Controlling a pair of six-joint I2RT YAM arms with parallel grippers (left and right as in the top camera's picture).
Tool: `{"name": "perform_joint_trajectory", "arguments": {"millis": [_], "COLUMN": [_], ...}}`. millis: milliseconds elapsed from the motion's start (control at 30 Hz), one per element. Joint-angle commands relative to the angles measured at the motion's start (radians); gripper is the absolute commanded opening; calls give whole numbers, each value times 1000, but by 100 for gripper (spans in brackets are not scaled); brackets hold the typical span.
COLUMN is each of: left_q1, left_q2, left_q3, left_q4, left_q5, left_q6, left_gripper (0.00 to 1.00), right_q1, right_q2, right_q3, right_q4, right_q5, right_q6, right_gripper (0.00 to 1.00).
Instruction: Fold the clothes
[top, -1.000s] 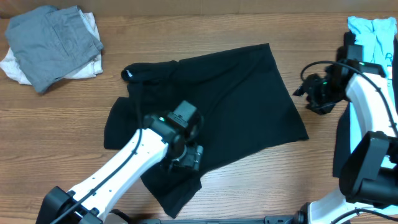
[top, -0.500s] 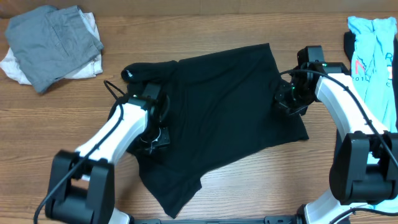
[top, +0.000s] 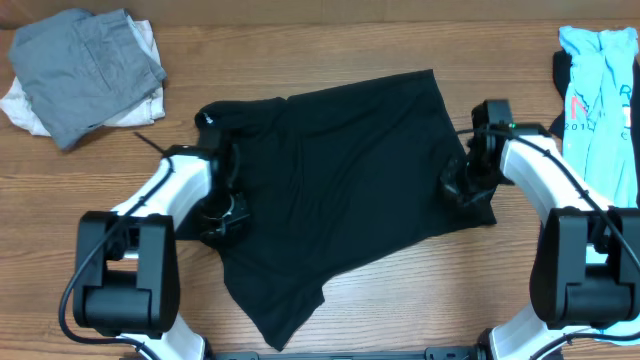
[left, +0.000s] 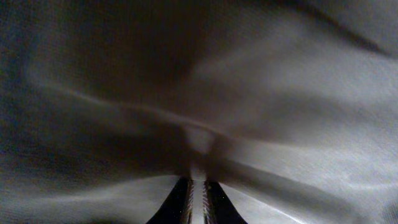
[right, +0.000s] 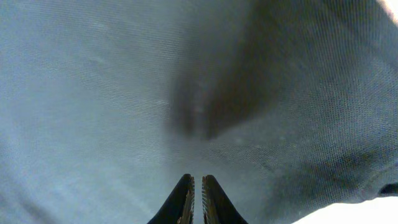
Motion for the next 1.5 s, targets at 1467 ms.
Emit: {"name": "perform_joint_trajectory", "arguments": {"millis": [1467], "left_q1": [401], "left_q2": [156], "left_q3": [502], "left_q4": [1], "left_q5": [82], "left_q6": [301], "left_gripper": [27], "right_q1": [239], "right_q2": [5], "right_q3": [-91], "right_q4": [-11], "right_q5": [-34], "right_q6": [359], "right_gripper": [4]}}
